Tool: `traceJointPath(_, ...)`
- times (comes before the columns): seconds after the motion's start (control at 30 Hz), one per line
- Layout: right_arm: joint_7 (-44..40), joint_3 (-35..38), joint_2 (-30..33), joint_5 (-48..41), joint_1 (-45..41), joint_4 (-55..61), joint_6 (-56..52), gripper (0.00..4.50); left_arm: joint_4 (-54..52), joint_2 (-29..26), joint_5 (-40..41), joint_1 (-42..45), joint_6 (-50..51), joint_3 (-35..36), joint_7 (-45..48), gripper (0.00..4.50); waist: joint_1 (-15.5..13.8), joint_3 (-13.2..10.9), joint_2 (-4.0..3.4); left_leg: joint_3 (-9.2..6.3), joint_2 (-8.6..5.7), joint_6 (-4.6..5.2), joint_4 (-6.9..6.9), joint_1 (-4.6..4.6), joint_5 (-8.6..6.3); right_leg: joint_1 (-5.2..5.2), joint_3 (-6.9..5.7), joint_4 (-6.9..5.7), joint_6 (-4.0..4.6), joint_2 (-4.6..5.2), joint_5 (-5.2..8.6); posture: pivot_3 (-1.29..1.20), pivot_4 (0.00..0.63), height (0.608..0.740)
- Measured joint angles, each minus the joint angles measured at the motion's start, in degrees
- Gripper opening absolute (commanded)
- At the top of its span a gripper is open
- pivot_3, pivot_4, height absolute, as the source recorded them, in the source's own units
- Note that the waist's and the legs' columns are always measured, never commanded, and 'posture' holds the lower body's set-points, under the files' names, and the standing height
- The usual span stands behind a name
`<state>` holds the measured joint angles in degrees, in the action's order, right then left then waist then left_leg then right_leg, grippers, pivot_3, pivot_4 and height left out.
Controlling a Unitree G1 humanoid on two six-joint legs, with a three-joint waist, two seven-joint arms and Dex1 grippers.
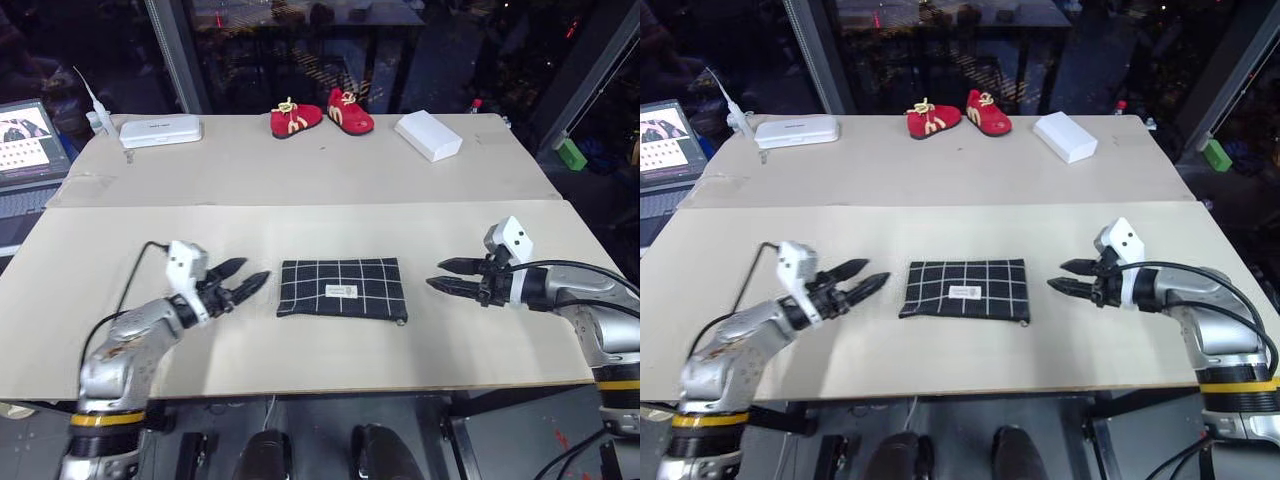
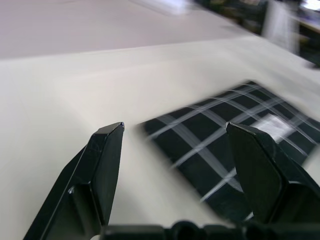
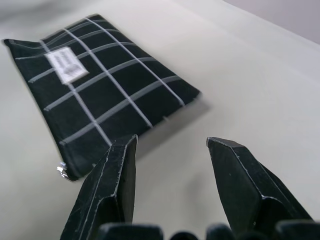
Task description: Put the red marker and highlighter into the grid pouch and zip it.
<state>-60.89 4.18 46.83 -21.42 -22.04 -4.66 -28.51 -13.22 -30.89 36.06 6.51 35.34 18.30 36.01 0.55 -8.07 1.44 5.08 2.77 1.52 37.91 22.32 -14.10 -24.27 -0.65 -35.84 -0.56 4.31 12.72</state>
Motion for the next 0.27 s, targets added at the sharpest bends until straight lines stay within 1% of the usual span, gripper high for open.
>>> traceJointPath(0.17,0.24,0.35,-0.2,0.01,-0.01,-3.73,2.03,2.53,-0.73,-0.95,0.15,-6.03,0.17,6.43,-2.44,3.53,0.01,0.0,0.0,0.05,-0.02,0.0,0.0,-0.02,0.0,0.02,0.02,0.03,0.02,0.02,0.0,0.0,0.15,0.74)
traceJointPath(0.27,1.47,1.3,-1.55,0.03,0.47,-6.38,3.49,2.53,-0.7,0.55,0.12,-8.35,-0.17,8.63,-4.52,3.53,-0.15,0.0,0.0,0.05,-0.01,0.0,0.0,-0.03,0.0,0.03,0.0,0.02,0.02,0.02,0.0,0.0,0.15,0.74)
